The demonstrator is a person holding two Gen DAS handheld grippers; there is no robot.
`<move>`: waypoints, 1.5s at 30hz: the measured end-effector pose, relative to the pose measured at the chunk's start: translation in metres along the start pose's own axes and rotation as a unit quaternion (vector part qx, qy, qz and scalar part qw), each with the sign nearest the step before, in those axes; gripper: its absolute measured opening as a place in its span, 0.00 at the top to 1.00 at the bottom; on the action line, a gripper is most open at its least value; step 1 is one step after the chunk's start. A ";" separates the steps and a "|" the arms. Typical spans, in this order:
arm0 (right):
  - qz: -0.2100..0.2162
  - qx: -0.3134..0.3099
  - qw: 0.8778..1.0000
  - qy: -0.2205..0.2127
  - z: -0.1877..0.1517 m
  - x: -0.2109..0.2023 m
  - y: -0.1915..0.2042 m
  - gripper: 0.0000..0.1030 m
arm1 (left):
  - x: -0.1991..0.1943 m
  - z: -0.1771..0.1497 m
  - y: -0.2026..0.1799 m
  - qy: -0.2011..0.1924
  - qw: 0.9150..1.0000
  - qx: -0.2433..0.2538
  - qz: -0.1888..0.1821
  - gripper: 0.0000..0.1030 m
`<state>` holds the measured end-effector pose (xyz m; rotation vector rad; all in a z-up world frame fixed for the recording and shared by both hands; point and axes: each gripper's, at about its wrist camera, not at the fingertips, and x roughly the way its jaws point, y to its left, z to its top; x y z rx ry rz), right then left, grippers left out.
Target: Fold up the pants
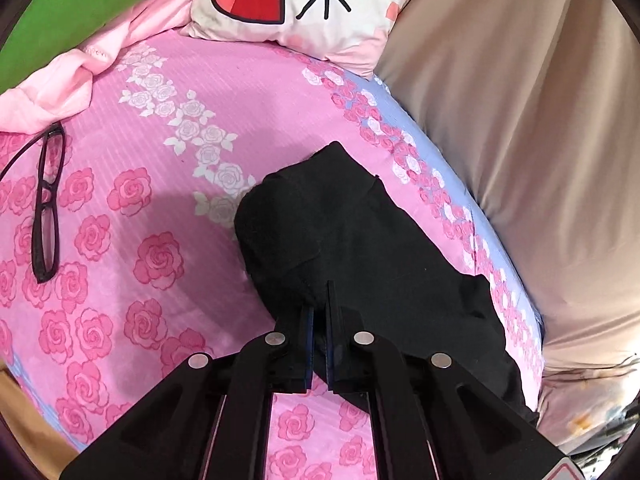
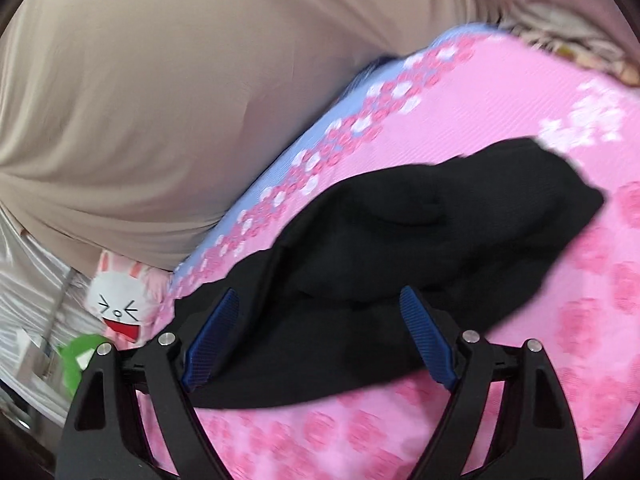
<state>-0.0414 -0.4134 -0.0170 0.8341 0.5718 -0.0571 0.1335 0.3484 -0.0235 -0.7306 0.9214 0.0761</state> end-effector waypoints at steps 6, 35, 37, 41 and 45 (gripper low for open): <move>-0.077 0.006 0.996 0.039 0.045 0.075 0.016 0.62 | 0.002 0.002 -0.003 0.003 1.000 0.013 0.014 0.98; -0.094 -0.007 0.994 -0.057 0.050 -0.004 -0.054 0.94 | 0.026 0.002 -0.005 0.028 0.995 0.047 0.083 0.97; -0.077 -0.037 0.992 -0.096 0.050 -0.033 -0.029 0.95 | 0.011 0.008 -0.012 0.018 0.996 0.056 0.072 0.97; -0.101 -0.074 0.987 -0.100 0.031 -0.061 -0.021 0.95 | -0.001 0.012 -0.014 0.013 0.995 0.072 0.074 0.96; -0.161 -0.023 0.986 -0.020 -0.001 -0.026 -0.077 0.93 | 0.037 0.001 0.006 0.053 0.989 0.069 0.117 0.94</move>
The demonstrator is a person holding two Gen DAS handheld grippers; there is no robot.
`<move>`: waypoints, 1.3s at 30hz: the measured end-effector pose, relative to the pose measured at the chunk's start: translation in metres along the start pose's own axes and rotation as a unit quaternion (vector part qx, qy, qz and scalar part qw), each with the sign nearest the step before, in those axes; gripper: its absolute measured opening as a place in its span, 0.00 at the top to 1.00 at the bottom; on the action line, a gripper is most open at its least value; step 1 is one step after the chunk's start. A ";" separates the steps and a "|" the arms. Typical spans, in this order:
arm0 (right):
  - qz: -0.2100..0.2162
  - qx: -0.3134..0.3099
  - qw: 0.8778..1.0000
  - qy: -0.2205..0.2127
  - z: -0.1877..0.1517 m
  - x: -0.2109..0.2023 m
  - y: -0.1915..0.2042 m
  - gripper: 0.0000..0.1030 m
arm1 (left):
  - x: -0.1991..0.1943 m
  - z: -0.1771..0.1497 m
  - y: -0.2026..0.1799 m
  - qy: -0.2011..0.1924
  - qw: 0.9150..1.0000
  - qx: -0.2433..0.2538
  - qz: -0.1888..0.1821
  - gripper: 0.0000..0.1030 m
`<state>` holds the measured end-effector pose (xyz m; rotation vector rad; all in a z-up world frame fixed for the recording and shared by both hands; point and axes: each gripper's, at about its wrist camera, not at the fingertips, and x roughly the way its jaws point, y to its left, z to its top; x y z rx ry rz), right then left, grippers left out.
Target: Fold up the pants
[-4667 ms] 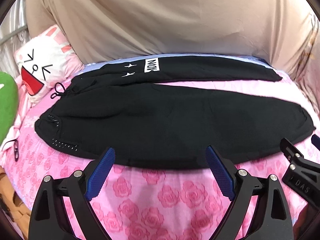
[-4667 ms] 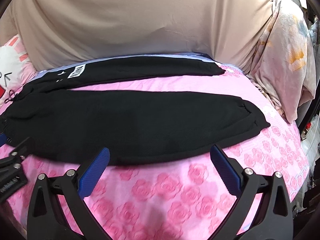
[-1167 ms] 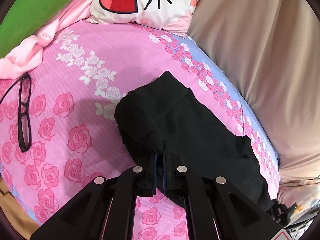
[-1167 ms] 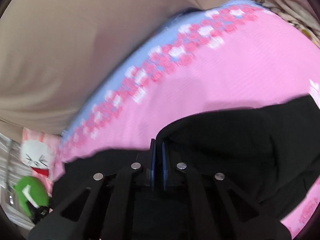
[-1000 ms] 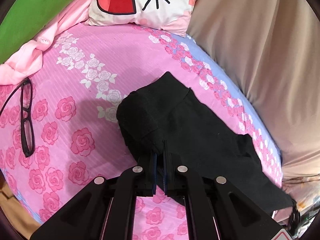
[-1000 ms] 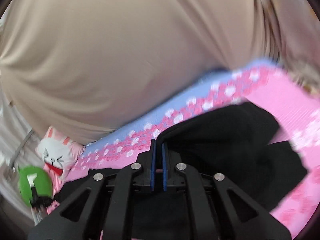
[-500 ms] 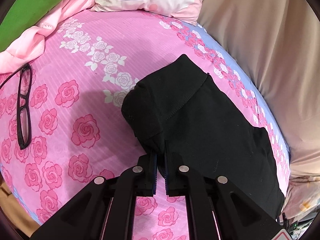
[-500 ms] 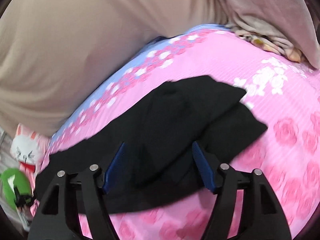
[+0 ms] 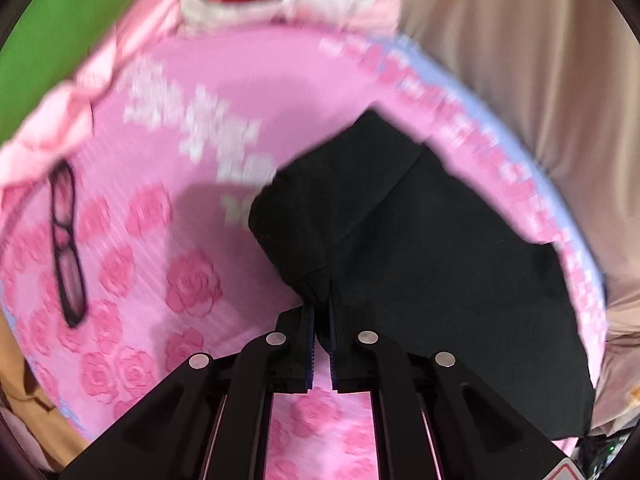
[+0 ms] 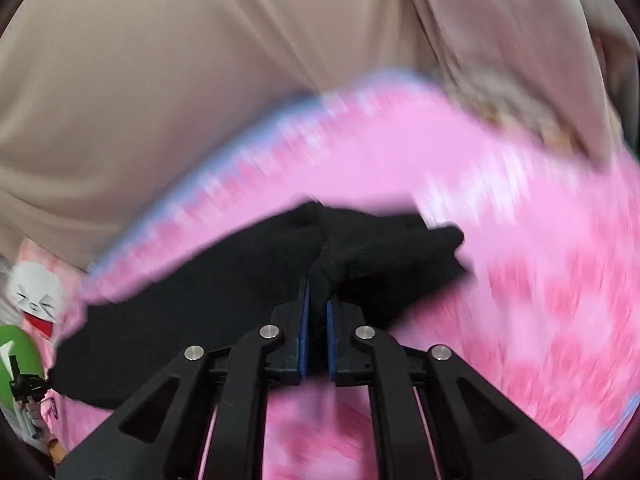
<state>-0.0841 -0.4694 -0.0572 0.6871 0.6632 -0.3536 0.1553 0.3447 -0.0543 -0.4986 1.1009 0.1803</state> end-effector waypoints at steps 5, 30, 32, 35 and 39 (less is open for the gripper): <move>0.000 0.020 0.999 -0.031 -0.008 -0.024 -0.014 0.71 | -0.029 -0.013 0.006 -0.042 0.999 -0.009 0.002 0.84; -0.029 0.045 0.998 -0.039 0.022 -0.014 -0.065 0.50 | 0.028 -0.143 -0.232 -0.056 0.973 0.219 -0.047 0.60; -0.025 0.041 0.998 -0.047 0.023 -0.019 -0.060 0.41 | 0.030 -0.142 -0.234 -0.063 0.973 0.214 -0.055 0.56; -0.013 0.029 0.999 -0.028 0.024 -0.010 -0.050 0.41 | 0.035 -0.147 -0.239 -0.077 0.973 0.213 -0.048 0.51; 0.000 0.016 1.000 0.007 0.025 0.016 -0.034 0.66 | 0.036 -0.159 -0.250 -0.100 0.965 0.239 -0.025 0.41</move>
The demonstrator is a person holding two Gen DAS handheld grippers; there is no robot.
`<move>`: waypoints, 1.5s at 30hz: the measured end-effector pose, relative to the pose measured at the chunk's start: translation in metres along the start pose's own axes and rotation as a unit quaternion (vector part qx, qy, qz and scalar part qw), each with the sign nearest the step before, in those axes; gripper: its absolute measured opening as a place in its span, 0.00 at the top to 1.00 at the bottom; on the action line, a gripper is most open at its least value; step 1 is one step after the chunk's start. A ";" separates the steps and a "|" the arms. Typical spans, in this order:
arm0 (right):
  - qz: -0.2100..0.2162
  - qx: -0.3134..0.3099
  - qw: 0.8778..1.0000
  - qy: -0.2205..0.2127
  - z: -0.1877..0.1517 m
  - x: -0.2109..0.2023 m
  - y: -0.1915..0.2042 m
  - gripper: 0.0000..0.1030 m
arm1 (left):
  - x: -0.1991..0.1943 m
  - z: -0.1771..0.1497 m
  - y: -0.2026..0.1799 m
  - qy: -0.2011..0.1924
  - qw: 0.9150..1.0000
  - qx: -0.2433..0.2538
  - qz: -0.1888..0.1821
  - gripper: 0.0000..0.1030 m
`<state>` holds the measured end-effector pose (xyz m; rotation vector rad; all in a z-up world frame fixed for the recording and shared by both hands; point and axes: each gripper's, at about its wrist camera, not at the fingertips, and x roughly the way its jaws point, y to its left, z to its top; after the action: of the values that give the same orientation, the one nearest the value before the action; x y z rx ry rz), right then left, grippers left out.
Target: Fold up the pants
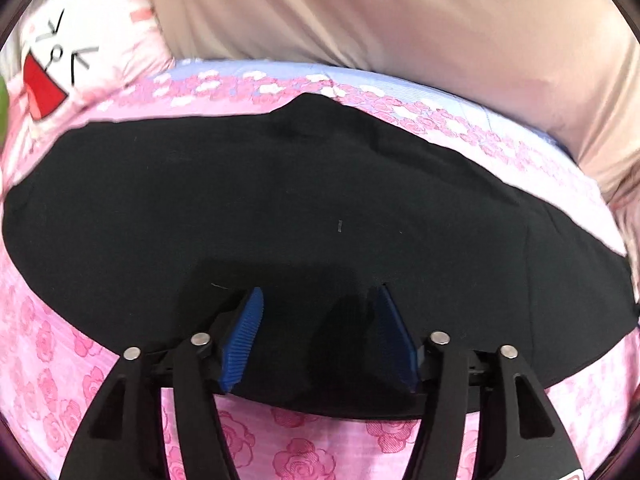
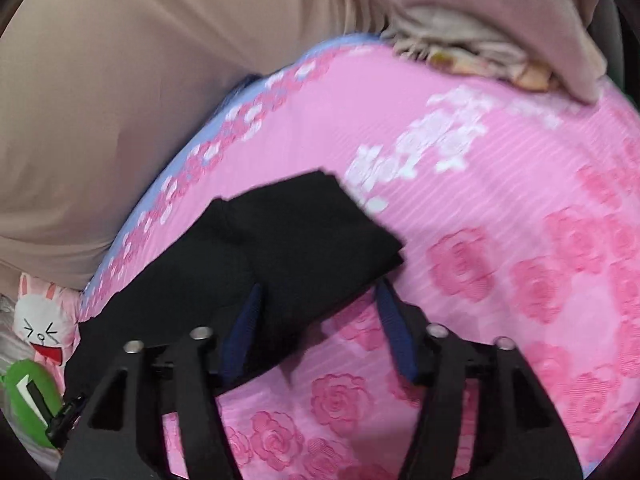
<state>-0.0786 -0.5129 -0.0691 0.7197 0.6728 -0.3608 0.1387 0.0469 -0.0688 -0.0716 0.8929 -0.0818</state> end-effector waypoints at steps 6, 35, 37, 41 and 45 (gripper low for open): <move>0.019 0.045 0.999 0.001 0.000 0.005 -0.002 0.36 | 0.003 0.001 0.000 -0.004 1.000 0.009 -0.008 0.33; 0.152 -0.252 0.955 0.024 -0.094 0.037 0.331 0.93 | -0.015 -0.006 0.040 -0.034 0.987 -0.084 -0.134 0.30; 0.147 -0.187 0.971 -0.019 -0.060 0.011 0.290 0.93 | -0.015 -0.006 0.042 -0.033 0.985 -0.088 -0.143 0.30; 0.077 -0.057 0.990 -0.100 -0.013 -0.040 0.171 0.93 | -0.013 -0.005 0.045 -0.027 0.984 -0.096 -0.151 0.30; -0.083 -0.014 0.993 -0.077 -0.008 -0.040 0.071 0.87 | -0.010 -0.004 0.040 -0.010 0.988 -0.082 -0.132 0.30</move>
<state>-0.0744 -0.4545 -0.0125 0.6041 0.5905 -0.5533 0.1312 0.0871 -0.0677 -0.3439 0.8647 -0.2531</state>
